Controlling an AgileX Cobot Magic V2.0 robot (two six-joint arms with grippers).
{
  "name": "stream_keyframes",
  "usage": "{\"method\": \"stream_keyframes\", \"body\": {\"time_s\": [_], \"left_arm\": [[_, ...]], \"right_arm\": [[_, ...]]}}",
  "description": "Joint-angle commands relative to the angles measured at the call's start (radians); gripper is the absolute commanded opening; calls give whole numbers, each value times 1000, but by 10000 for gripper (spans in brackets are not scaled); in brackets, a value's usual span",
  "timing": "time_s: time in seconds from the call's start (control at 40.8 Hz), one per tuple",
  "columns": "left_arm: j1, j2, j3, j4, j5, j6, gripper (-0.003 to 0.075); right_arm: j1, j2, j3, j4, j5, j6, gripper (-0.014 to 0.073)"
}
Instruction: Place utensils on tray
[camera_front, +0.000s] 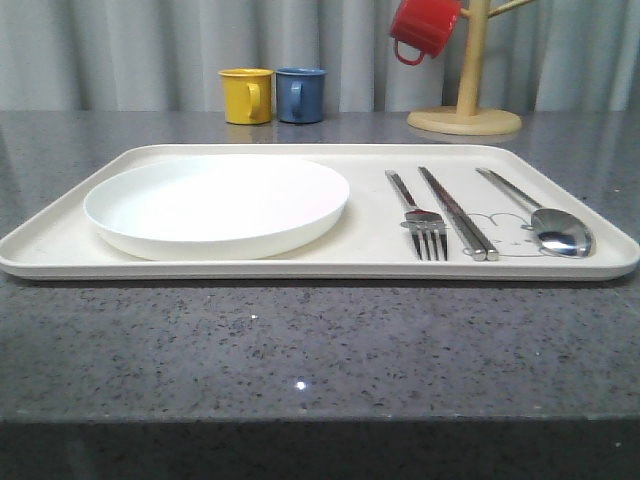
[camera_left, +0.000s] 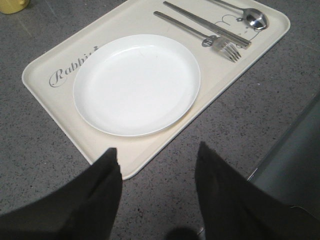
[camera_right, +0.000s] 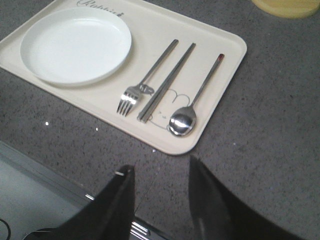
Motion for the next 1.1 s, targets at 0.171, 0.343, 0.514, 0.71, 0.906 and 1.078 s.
{"method": "stream_keyframes", "body": {"time_s": [0.171,0.343,0.514,0.71,0.906,1.078], "left_arm": [[-6,3,-28,-6,-76,-10,335],[-6,3,-28,-6,-76,-10,333],[-6,3,-28,-6,-76,-10,165],[-6,3,-28,-6,-76,-10,-18],[-6,3,-28,-6,-76,-10,-18],[-10,0,-23,-8,-78,-10,-18]], "right_arm": [[-1,-220,188,8,-92,-12,300],[-1,-272,217,8,-102,-12,226],[-1,-272,217,8,-138,-12,-18],[-1,-272,217,7,-148,-12,-68],[-1,-272,217,7,-148,-12,-68],[-1,-272,217,7,-148,-12,-68]]}}
